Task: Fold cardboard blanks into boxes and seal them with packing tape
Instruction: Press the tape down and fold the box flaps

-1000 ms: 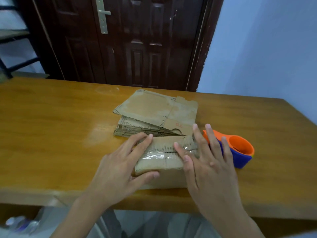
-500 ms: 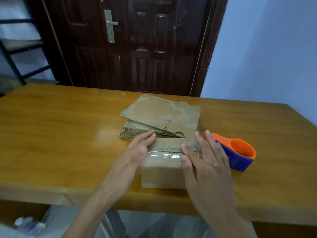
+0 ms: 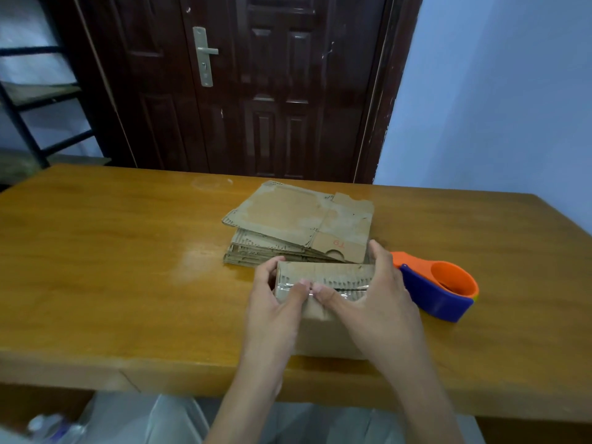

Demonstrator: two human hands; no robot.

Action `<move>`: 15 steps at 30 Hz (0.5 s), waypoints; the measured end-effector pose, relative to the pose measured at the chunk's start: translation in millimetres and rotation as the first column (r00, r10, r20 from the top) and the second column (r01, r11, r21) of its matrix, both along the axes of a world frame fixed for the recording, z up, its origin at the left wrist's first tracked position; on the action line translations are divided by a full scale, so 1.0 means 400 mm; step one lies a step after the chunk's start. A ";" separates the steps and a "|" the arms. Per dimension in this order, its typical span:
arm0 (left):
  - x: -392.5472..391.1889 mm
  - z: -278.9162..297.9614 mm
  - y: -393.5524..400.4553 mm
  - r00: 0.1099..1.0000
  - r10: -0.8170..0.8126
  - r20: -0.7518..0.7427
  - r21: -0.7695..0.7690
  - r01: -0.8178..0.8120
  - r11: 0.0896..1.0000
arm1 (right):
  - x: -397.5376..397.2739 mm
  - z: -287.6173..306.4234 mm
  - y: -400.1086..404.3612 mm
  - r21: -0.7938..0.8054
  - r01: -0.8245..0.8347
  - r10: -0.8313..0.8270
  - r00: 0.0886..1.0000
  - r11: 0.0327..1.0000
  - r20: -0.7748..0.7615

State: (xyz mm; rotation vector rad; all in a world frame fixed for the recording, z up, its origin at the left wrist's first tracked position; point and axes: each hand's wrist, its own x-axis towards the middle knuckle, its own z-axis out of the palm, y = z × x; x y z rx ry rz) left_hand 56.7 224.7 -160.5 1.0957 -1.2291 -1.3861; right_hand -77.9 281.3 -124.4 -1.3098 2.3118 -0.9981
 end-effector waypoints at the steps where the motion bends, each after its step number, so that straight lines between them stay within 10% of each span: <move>1: -0.001 -0.002 0.003 1.000 0.000 0.003 -0.010 0.000 1.000 | -0.009 -0.002 0.004 -0.021 0.003 -0.002 0.999 1.000 0.045; 15: 0.009 0.045 0.002 0.993 -0.014 -0.113 0.203 0.037 0.978 | -0.058 -0.029 0.025 -0.113 0.063 0.001 0.870 0.992 0.493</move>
